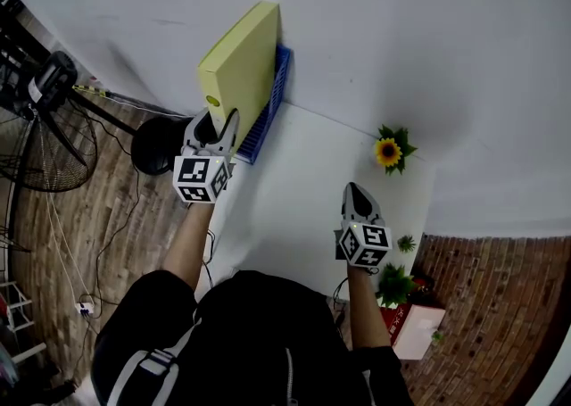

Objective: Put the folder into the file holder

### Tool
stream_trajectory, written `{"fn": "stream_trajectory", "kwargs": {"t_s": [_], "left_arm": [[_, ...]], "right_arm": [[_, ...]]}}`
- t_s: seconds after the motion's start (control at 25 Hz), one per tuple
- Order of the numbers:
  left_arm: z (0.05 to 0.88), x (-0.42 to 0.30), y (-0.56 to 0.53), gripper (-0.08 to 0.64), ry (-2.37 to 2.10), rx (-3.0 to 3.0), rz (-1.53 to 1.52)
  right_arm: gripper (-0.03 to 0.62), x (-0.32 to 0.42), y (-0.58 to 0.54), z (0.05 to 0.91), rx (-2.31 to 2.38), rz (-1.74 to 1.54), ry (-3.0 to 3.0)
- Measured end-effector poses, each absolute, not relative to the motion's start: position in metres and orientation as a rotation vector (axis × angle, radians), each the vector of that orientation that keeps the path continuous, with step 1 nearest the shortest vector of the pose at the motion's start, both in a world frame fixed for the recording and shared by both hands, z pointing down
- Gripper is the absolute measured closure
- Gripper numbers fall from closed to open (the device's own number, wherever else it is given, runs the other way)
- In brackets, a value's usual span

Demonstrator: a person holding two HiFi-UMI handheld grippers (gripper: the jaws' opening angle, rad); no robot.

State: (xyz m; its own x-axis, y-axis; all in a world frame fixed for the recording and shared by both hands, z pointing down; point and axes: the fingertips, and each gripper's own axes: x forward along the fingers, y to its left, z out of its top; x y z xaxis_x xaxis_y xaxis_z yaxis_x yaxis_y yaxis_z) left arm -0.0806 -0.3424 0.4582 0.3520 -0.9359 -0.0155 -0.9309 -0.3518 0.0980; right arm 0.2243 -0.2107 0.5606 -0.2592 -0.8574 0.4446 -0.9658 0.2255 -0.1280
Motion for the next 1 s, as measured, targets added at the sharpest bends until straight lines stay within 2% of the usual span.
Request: {"fn": "stream_trajectory", "kwargs": {"t_s": [0.2, 0.68, 1.0], "left_arm": [[0.468, -0.078, -0.354, 0.353, -1.695, 2.478, 0.067], [0.473, -0.075, -0.381, 0.351, -1.618, 2.452, 0.247], [0.472, -0.074, -0.377, 0.397, -1.642, 2.484, 0.216]], "right_arm": [[0.588, 0.221, -0.21, 0.565, 1.691, 0.559, -2.227], [0.588, 0.22, -0.208, 0.564, 1.709, 0.57, -2.223], [0.588, 0.219, -0.203, 0.57, 1.712, 0.59, -2.219]]}}
